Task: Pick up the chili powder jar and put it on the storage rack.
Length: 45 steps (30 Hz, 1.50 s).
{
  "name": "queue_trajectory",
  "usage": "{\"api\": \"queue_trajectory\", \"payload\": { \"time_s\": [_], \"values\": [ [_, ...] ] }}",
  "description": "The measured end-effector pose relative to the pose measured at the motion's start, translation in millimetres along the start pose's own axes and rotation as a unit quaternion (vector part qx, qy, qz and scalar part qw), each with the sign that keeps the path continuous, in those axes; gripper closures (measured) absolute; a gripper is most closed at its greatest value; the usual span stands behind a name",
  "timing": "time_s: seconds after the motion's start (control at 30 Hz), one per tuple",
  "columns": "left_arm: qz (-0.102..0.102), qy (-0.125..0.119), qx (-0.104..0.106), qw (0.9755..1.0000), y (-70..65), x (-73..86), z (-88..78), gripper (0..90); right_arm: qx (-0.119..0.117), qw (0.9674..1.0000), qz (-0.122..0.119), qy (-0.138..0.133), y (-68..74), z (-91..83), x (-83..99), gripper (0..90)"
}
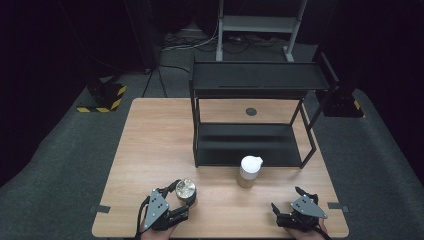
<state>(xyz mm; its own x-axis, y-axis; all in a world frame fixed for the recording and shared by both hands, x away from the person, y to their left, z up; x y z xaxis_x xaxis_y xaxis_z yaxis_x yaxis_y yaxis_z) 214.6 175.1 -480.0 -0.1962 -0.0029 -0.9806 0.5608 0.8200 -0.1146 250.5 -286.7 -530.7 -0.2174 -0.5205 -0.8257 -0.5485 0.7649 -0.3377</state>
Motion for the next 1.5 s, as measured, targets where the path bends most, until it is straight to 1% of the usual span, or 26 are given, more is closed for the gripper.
{"api": "queue_trajectory", "payload": {
  "time_s": [0.07, 0.2, 0.23, 0.37, 0.43, 0.7, 0.73, 0.8, 0.97, 1.0, 1.1, 1.2, 1.23, 1.27, 1.3, 1.47, 1.5],
  "values": [
    [0.005, -0.004, 0.000, 1.0000, -0.8, -4.5, 1.6, 34.4, 0.001, 1.0000, 0.000, 0.002, 0.1, 0.4, -0.3, 0.0],
    [-0.001, -0.017, 0.000, 0.9999, -0.9, -14.5, 5.7, 34.4, 0.003, 1.0000, -0.007, 0.005, 1.5, 1.0, -1.1, 0.0],
    [0.000, -0.019, 0.000, 0.9998, -0.8, -18.1, 7.2, 34.4, 0.003, 1.0000, -0.007, 0.005, 1.5, 1.0, -1.1, 0.0],
    [-0.009, -0.026, 0.007, 0.9996, 1.1, -30.1, 13.2, 34.4, -0.001, 1.0000, -0.007, 0.008, 0.8, 1.4, -1.4, 0.0],
    [-0.003, -0.029, 0.006, 0.9996, 0.8, -37.0, 17.0, 34.4, -0.002, 1.0000, -0.004, 0.006, 0.1, 1.3, -1.1, 0.0],
    [0.005, -0.039, 0.008, 0.9992, 0.8, -59.6, 30.3, 34.4, -0.002, 1.0000, -0.004, 0.004, 0.0, 0.9, -0.7, 0.0],
    [0.007, -0.042, 0.009, 0.9991, 0.3, -64.9, 33.4, 34.4, -0.002, 1.0000, -0.003, 0.004, -0.1, 0.9, -0.7, 0.0],
    [0.006, -0.043, 0.010, 0.9990, 0.1, -66.8, 34.6, 34.4, -0.002, 1.0000, -0.004, 0.004, 0.0, 1.0, -0.8, 0.0],
    [0.010, -0.052, 0.011, 0.9986, -0.6, -80.2, 41.5, 34.4, -0.001, 1.0000, -0.004, 0.004, 0.1, 0.9, -0.7, 0.0],
    [0.013, -0.054, 0.011, 0.9984, -1.1, -85.3, 43.9, 34.4, -0.001, 1.0000, -0.003, 0.004, 0.1, 0.8, -0.6, 0.0],
    [0.014, -0.056, 0.012, 0.9983, -1.5, -89.5, 45.6, 34.4, -0.001, 1.0000, -0.001, 0.004, 0.0, 0.7, -0.6, 0.0],
    [0.017, -0.062, 0.013, 0.9979, -2.2, -99.8, 49.7, 34.4, 0.000, 1.0000, 0.000, 0.003, -0.2, 0.7, -0.5, 0.0],
    [0.017, -0.062, 0.013, 0.9979, -2.2, -99.8, 49.7, 34.4, 0.000, 1.0000, 0.000, 0.003, -0.2, 0.7, -0.5, 0.0],
    [0.019, -0.064, 0.014, 0.9977, -2.8, -104.0, 51.4, 34.4, 0.000, 1.0000, 0.000, 0.002, -0.3, 0.6, -0.3, 0.0],
    [0.019, -0.064, 0.014, 0.9977, -2.8, -104.0, 51.4, 34.4, 0.000, 1.0000, 0.000, 0.002, -0.3, 0.6, -0.3, 0.0],
    [0.024, -0.069, 0.017, 0.9972, -4.9, -116.3, 57.1, 34.4, 0.000, 1.0000, 0.003, 0.002, -0.5, 0.4, -0.2, 0.0],
    [0.024, -0.069, 0.017, 0.9972, -4.9, -116.3, 57.1, 34.4, 0.000, 1.0000, 0.003, 0.002, -0.5, 0.4, -0.2, 0.0]
  ]
}}
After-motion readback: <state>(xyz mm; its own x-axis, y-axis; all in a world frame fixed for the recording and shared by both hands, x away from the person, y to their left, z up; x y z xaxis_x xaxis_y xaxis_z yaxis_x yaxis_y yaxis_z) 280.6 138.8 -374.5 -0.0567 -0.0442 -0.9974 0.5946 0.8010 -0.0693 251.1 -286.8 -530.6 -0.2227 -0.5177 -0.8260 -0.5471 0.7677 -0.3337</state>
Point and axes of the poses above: each handheld gripper's, and its own axes: z roughly forward along the jaws, x roughly out of its underside, y roughly to its left, the point moved 10 cm from there along z, roughly forward along the jaws, and after that the axes turned 7 degrees about -z, right-handed, at the moved point
